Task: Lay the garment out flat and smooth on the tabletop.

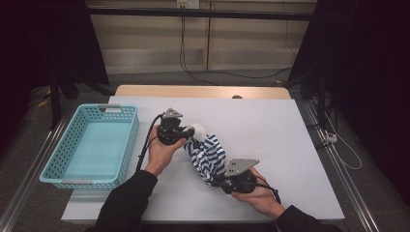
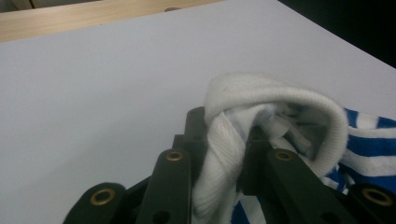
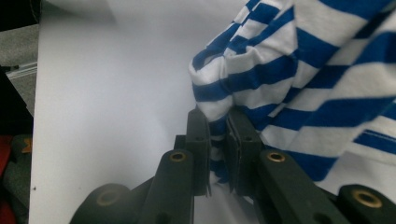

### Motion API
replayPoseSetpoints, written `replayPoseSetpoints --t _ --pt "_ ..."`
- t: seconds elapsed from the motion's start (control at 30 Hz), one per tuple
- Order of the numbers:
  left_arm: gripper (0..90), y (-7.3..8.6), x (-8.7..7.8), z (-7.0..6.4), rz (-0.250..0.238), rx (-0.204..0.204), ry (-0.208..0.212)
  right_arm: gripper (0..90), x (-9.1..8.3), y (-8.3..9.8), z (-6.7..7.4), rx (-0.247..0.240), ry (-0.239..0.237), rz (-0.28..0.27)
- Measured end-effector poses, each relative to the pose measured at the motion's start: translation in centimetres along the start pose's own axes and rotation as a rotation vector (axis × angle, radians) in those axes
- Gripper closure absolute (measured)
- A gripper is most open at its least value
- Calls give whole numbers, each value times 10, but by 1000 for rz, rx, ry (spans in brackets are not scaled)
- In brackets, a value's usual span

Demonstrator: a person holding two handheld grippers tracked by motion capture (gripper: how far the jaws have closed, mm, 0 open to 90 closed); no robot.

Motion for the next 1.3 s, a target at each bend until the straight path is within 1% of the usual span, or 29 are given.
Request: replayPoseSetpoints --t 0.03,0.07,0.1,0.2,0.23,0.27,0.3,0.33,0.4,0.47,0.5,0.53,0.6,0.63,0.73,0.77,0.8,0.87,0.9,0.93,1.03,1.07,1.1,1.13,1.17,1.2,1.23,1.27,1.3 --pt "772 0 0 0 0 0 0 807 0 0 0 0 0 0" --pt "772 0 4 -2 -12 -27 0 796 0 -1 0 5 3 1" --pt "744 4 6 1 16 0 -6 747 -3 -3 -3 6 4 0" --pt "551 6 7 5 28 -14 -16 625 -10 -7 -11 29 23 -20" --pt "480 6 7 5 28 -14 -16 625 -10 -7 -11 29 23 -20" --pt "433 6 7 5 35 -9 -20 538 -16 -11 -19 34 44 -36" --pt "433 4 7 4 11 -38 -25 538 -16 -11 -19 34 44 -36" --pt "334 5 5 7 27 -9 -36 491 -24 -16 -28 43 71 -69" --pt "290 4 1 6 22 -13 -34 465 -33 -23 -35 52 88 -106" --pt "257 6 -3 4 35 13 -37 438 -41 -29 -43 57 104 -130" --pt "254 6 -3 4 35 13 -37 438 -41 -29 -43 57 104 -130" --pt "254 5 -3 1 14 -24 -44 433 -43 -32 -49 66 112 -141" --pt "253 10 -8 0 11 -10 -51 420 -42 -35 -70 103 145 -148" --pt "255 14 -12 3 36 24 -58 412 -39 -36 -77 122 146 -146" --pt "262 15 -16 4 11 2 -81 391 -30 -37 -89 154 135 -141" --pt "262 16 -20 6 23 26 -76 368 -25 -37 -94 167 131 -133" --pt "328 15 -23 6 11 26 -68 341 -14 -39 -102 198 116 -127" --pt "475 16 -31 2 -14 70 -41 314 -4 -41 -105 200 89 -112" --pt "479 16 -31 2 -14 70 -41 314 -4 -41 -105 200 89 -112" --pt "487 18 -31 -5 -19 43 -20 304 5 -42 -106 200 87 -95" --pt "527 22 -28 -9 -10 56 0 304 14 -39 -107 200 80 -71" --pt "527 27 -22 -11 12 75 3 335 21 -33 -107 216 76 -33" --pt "524 27 -22 -11 12 75 3 335 21 -33 -107 216 76 -33" --pt "509 32 -17 -11 40 70 1 382 27 -24 -105 208 70 28" --pt "489 33 -13 -10 37 72 -3 412 28 -21 -104 208 68 47" --pt "476 35 -11 -9 42 63 -9 477 28 -20 -103 211 75 49" --pt "471 35 -11 -9 42 63 -9 477 28 -20 -103 211 75 49" --pt "470 37 -9 -5 56 56 -12 604 26 -20 -101 200 80 47" --pt "466 37 -9 -5 56 56 -12 654 24 -20 -101 185 96 47"
Point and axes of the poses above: each handheld gripper's, and its own axes: x roughly forward along the jaws, y roughly out of its underside, z roughly to its left, the point moved 8 cm from there along x, roughly forward along the jaws, and after that the axes turned 3 degrees about x, right-handed, at the moved point
